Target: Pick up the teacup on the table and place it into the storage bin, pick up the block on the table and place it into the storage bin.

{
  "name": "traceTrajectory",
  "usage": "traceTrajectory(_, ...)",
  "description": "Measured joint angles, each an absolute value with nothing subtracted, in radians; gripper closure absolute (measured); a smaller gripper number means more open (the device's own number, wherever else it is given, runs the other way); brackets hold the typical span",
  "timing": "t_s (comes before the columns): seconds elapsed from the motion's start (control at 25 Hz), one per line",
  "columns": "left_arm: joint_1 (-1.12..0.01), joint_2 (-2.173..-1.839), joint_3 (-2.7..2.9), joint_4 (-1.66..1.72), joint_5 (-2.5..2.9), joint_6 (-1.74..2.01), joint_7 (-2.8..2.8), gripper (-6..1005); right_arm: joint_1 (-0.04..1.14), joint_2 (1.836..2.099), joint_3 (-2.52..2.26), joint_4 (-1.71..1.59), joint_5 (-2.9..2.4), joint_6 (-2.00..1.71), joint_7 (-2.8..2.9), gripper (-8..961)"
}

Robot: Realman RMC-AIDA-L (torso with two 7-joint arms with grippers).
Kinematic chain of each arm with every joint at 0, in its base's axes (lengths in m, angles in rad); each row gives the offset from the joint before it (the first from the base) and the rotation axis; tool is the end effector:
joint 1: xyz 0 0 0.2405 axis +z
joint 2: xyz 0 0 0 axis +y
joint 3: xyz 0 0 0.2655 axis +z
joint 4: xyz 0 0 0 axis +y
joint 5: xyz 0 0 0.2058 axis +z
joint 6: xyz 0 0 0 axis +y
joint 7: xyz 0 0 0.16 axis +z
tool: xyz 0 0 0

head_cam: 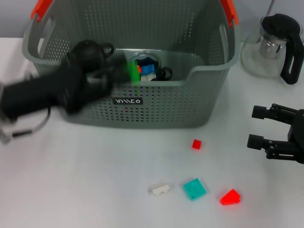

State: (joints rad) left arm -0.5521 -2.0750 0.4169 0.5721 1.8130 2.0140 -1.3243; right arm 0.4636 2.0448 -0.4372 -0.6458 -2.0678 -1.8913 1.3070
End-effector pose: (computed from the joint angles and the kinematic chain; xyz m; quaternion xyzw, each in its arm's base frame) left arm -0.2146 0.3044 0.0338 -0.8633 -0.1316 -0.4827 0.0667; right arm 0.2740 0.2891 0.0213 -0.9188 0.1994 0.3277 0.0930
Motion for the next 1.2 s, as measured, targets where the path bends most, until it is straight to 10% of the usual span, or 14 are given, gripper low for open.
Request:
traceTrajectory(0.76,-0.804,-2.011,0.817,1.173,2.233,1.497,-2.146,551,0.474,2.045,-0.438,-0.646,-2.068,-1.893,1.308,39)
traceTrajectory(1.2,-0.905,-2.101,0.992,1.110,2.622,1.276,-2.310,538,0.469,2.045,-0.437,-0.646,-2.068,-1.893,1.309,39)
